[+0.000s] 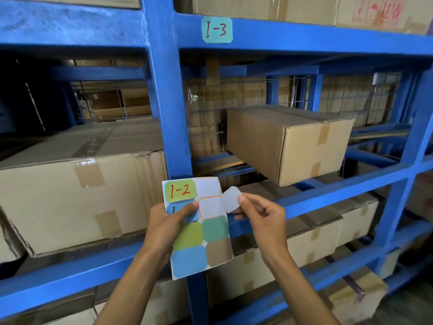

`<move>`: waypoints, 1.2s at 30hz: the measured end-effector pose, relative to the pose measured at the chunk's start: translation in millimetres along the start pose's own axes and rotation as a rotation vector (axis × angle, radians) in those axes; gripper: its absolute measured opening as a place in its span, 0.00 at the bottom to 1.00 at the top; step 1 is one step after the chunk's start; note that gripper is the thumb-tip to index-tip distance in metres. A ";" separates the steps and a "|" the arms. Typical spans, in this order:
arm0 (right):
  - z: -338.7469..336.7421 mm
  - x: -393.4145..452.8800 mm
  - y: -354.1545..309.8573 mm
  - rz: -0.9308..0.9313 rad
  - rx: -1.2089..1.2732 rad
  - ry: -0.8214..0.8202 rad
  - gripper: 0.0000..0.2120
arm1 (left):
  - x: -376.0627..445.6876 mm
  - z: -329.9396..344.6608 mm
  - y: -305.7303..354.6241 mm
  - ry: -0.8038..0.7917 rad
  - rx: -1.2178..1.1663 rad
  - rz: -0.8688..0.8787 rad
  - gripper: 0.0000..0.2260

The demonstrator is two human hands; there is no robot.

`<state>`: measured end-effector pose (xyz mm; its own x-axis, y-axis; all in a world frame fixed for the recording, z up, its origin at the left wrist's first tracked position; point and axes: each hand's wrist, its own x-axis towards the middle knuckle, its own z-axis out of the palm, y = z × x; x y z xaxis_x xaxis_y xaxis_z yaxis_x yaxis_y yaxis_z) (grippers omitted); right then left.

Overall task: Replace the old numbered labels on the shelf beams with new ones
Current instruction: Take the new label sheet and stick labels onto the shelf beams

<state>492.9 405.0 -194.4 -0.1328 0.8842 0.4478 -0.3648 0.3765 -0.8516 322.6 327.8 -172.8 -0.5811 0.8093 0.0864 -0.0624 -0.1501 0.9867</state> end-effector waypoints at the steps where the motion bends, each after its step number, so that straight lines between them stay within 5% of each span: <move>1: -2.7 -3.5 6.5 0.021 0.027 0.037 0.06 | -0.9 -2.1 -4.6 0.006 0.014 -0.003 0.09; 8: -18.6 -29.9 66.8 0.027 -0.021 0.411 0.11 | -7.2 -13.6 -26.4 0.045 0.063 -0.015 0.09; 17: -11.2 -49.7 141.6 -0.269 -0.401 0.479 0.13 | -13.9 -24.4 -48.1 0.069 0.112 -0.051 0.10; 27: 11.2 -34.2 157.2 -0.362 -0.412 0.614 0.11 | -13.6 -30.0 -49.5 0.062 0.104 -0.035 0.06; 36: 25.3 -41.4 170.5 -0.384 -0.450 0.502 0.13 | -6.1 -35.2 -49.7 0.061 0.097 -0.037 0.08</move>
<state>412.9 425.6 -351.2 0.4001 0.6481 0.6480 0.1232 0.6626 -0.7388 300.7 310.3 -227.2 -0.6283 0.7768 0.0437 -0.0077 -0.0624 0.9980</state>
